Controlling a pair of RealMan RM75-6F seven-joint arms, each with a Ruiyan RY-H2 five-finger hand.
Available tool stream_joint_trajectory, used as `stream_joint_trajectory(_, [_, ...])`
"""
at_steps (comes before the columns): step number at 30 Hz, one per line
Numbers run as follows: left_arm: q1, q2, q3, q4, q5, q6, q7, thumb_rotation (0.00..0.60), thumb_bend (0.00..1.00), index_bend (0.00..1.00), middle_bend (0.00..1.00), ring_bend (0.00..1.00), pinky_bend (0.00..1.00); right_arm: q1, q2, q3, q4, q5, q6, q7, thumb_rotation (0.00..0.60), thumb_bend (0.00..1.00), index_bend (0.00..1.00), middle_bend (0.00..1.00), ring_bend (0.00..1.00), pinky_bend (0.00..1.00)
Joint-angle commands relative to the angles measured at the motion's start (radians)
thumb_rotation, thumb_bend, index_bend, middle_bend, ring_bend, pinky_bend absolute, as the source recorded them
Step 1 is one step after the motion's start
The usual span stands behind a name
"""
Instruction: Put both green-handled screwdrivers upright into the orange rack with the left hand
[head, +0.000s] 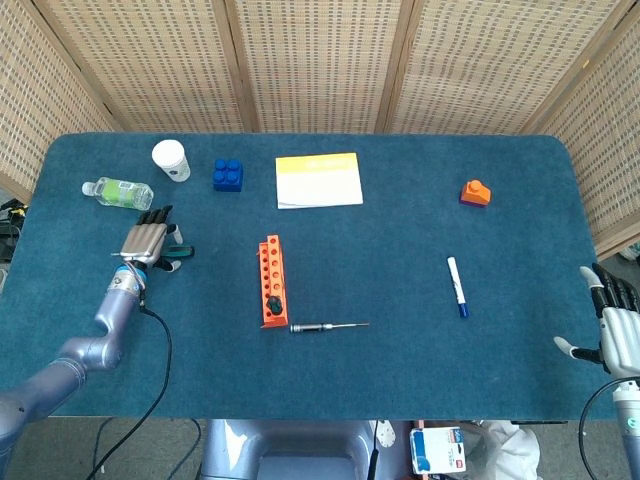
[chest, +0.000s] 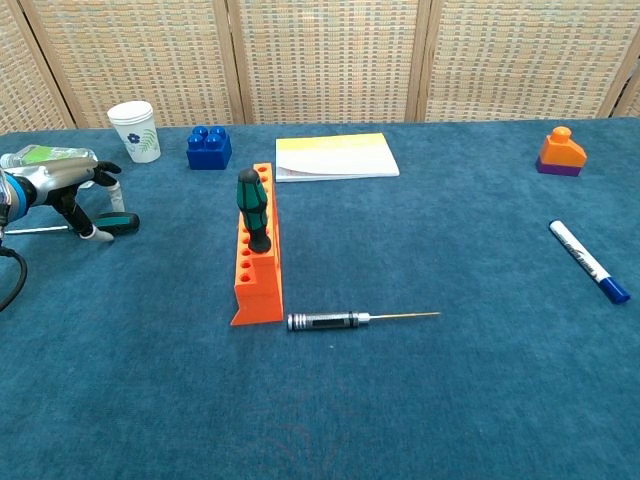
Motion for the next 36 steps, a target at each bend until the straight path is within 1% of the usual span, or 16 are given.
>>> stream_joint_trajectory(1, [-0.001, -0.011, -0.007, 0.020, 0.001, -0.017, -0.023, 0.600, 0.26, 0.48, 0.00, 0.00, 0.00, 0.001, -0.001, 0.000, 0.001, 0.002, -0.003, -0.003, 0.600, 0.00, 0.00, 0.00, 0.00, 0.00])
stream_joint_trajectory(3, [-0.002, -0.012, -0.007, 0.025, 0.007, -0.022, -0.033, 0.600, 0.27, 0.51, 0.00, 0.00, 0.00, 0.002, -0.002, 0.000, 0.001, 0.002, -0.004, -0.002, 0.600, 0.00, 0.00, 0.00, 0.00, 0.00])
stream_joint_trajectory(7, [0.002, -0.004, -0.017, 0.013, 0.018, -0.015, -0.065, 0.600, 0.29, 0.60, 0.00, 0.00, 0.00, 0.001, -0.001, 0.001, 0.000, 0.002, -0.003, -0.002, 0.600, 0.00, 0.00, 0.00, 0.00, 0.00])
stream_joint_trajectory(11, [0.011, 0.036, -0.038, -0.047, 0.036, 0.030, -0.106, 0.600, 0.30, 0.63, 0.00, 0.00, 0.00, 0.000, 0.000, 0.000, -0.003, 0.000, -0.002, 0.001, 0.600, 0.00, 0.00, 0.00, 0.00, 0.00])
stream_joint_trajectory(16, [0.045, 0.162, -0.077, -0.258, 0.073, 0.118, -0.193, 0.600, 0.31, 0.63, 0.00, 0.00, 0.00, -0.002, 0.004, -0.001, -0.007, -0.006, 0.002, 0.008, 0.600, 0.00, 0.00, 0.00, 0.00, 0.00])
stream_joint_trajectory(20, [0.084, 0.276, -0.128, -0.479, 0.090, 0.190, -0.294, 0.600, 0.32, 0.65, 0.00, 0.00, 0.00, -0.003, 0.006, -0.002, -0.012, -0.010, 0.006, 0.011, 0.600, 0.00, 0.00, 0.00, 0.00, 0.00])
stream_joint_trajectory(24, [0.108, 0.344, -0.161, -0.617, 0.091, 0.217, -0.363, 0.600, 0.32, 0.66, 0.00, 0.00, 0.00, -0.004, 0.008, -0.001, -0.013, -0.011, 0.008, 0.015, 0.600, 0.00, 0.00, 0.00, 0.00, 0.00])
stream_joint_trajectory(25, [0.118, 0.376, -0.185, -0.689, 0.093, 0.231, -0.409, 0.600, 0.33, 0.66, 0.00, 0.00, 0.00, -0.005, 0.009, -0.001, -0.014, -0.011, 0.008, 0.017, 0.600, 0.00, 0.00, 0.00, 0.00, 0.00])
stream_joint_trajectory(26, [0.139, 0.407, -0.213, -0.781, 0.113, 0.266, -0.480, 0.600, 0.35, 0.66, 0.00, 0.00, 0.00, -0.005, 0.011, -0.001, -0.016, -0.013, 0.009, 0.021, 0.600, 0.00, 0.00, 0.00, 0.00, 0.00])
stream_joint_trajectory(28, [0.152, 0.441, -0.224, -0.846, 0.136, 0.279, -0.531, 0.600, 0.37, 0.67, 0.00, 0.00, 0.00, -0.006, 0.013, -0.001, -0.016, -0.015, 0.011, 0.027, 0.600, 0.00, 0.00, 0.00, 0.00, 0.00])
stream_joint_trajectory(31, [0.157, 0.475, -0.232, -0.916, 0.151, 0.284, -0.562, 0.600, 0.37, 0.67, 0.00, 0.00, 0.00, -0.007, 0.016, -0.001, -0.017, -0.016, 0.012, 0.033, 0.600, 0.00, 0.00, 0.00, 0.00, 0.00])
stream_joint_trajectory(34, [0.149, 0.501, -0.242, -0.991, 0.144, 0.273, -0.581, 0.600, 0.37, 0.67, 0.00, 0.00, 0.00, -0.008, 0.019, -0.001, -0.017, -0.017, 0.012, 0.041, 0.600, 0.00, 0.00, 0.00, 0.00, 0.00])
stream_joint_trajectory(36, [0.140, 0.506, -0.247, -1.019, 0.128, 0.265, -0.584, 0.600, 0.37, 0.67, 0.00, 0.00, 0.00, -0.008, 0.020, -0.001, -0.017, -0.018, 0.012, 0.043, 0.600, 0.00, 0.00, 0.00, 0.00, 0.00])
